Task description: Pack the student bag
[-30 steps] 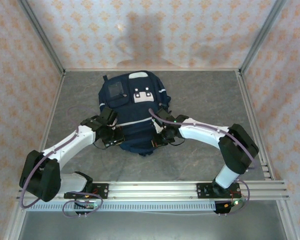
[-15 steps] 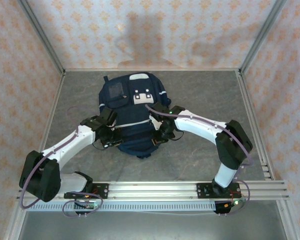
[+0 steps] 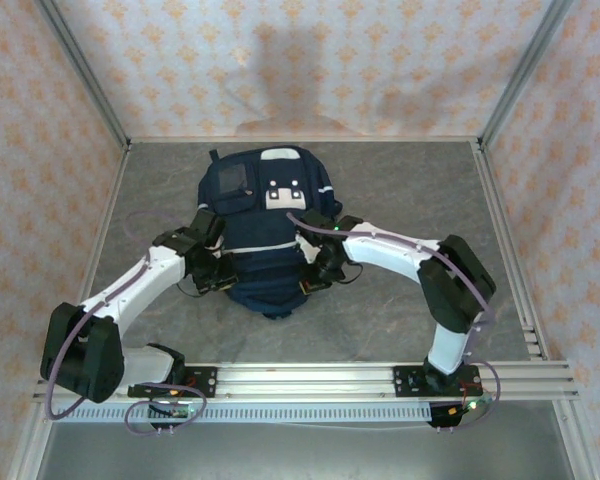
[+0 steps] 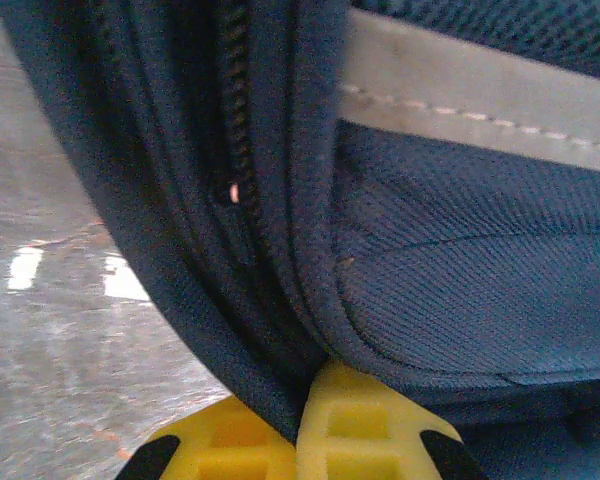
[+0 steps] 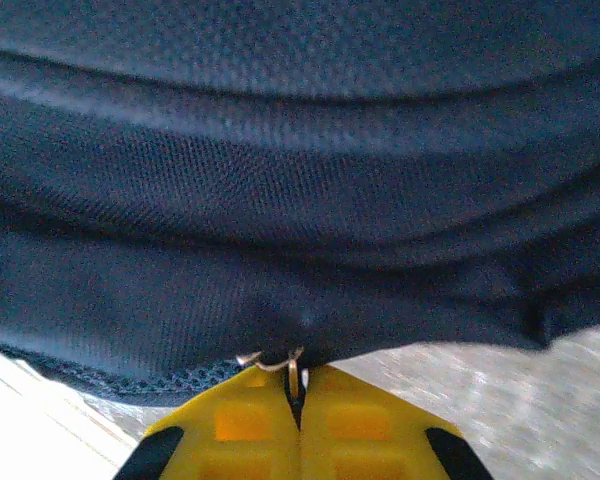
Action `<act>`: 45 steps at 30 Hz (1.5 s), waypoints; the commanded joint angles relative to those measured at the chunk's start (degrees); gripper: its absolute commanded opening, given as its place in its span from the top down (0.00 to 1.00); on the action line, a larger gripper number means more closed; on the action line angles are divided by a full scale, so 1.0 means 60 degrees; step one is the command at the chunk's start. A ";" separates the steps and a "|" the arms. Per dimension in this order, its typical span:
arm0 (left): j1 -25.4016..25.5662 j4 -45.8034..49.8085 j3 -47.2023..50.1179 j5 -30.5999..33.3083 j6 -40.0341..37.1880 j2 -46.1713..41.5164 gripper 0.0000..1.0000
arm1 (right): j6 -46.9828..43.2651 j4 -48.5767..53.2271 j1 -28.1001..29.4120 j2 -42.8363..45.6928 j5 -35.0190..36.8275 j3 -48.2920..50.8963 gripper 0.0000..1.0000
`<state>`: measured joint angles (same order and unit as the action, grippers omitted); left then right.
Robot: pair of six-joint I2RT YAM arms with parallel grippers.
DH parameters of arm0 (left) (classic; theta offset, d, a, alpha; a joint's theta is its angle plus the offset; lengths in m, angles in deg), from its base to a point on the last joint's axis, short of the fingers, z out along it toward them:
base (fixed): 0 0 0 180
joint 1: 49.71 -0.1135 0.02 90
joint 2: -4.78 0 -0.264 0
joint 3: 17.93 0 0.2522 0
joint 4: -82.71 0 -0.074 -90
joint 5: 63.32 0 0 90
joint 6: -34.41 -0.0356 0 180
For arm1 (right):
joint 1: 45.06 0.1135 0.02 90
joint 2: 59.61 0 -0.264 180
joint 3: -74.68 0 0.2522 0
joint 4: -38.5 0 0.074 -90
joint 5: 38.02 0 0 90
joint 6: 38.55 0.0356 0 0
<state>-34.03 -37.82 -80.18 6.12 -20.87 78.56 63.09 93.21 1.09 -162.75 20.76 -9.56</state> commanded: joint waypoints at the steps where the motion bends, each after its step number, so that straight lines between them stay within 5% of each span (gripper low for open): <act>1: -0.0413 0.1115 -0.0730 0.0776 -0.0630 0.0106 0.90 | 0.1160 -0.0943 0.0564 -0.0811 -0.0356 -0.0169 1.00; 5: -0.0471 0.1089 -0.0952 0.0240 0.0119 -0.0051 0.62 | 0.2512 -0.2121 0.0889 -0.1536 -0.0602 -0.0761 1.00; 10: -0.0465 0.0206 0.0089 -0.0637 0.2744 -0.1386 0.48 | 0.4384 -0.4331 0.0934 -0.1762 -0.0791 -0.0366 1.00; 16: -0.0209 -0.0472 0.0734 -0.0818 0.5107 -0.1818 0.43 | 0.4527 -0.4478 0.1004 -0.1816 -0.0306 -0.0471 1.00; 25: -0.0035 -0.1330 0.0634 -0.0215 0.5762 -0.0773 0.41 | 0.4601 -0.4708 0.1024 -0.1793 -0.0215 -0.0295 1.00; 30: -0.0014 -0.1655 0.0457 -0.0040 0.5678 0.0184 0.49 | 0.4417 -0.4481 0.1033 -0.1694 -0.0011 -0.0331 1.00; 38: -0.0128 -0.1022 -0.0214 0.0917 0.4937 0.0587 0.99 | 0.3202 -0.3000 0.1029 -0.1156 0.0766 -0.0660 1.00; 45: -0.0272 -0.0531 -0.0424 0.1170 0.4384 0.0455 1.00 | 0.2109 -0.1854 0.1021 -0.0506 0.1355 -0.0460 1.00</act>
<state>-34.32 -43.87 -80.69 6.30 8.36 82.26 79.86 73.03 8.15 -168.25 21.37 -13.08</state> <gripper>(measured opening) 0.048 0.047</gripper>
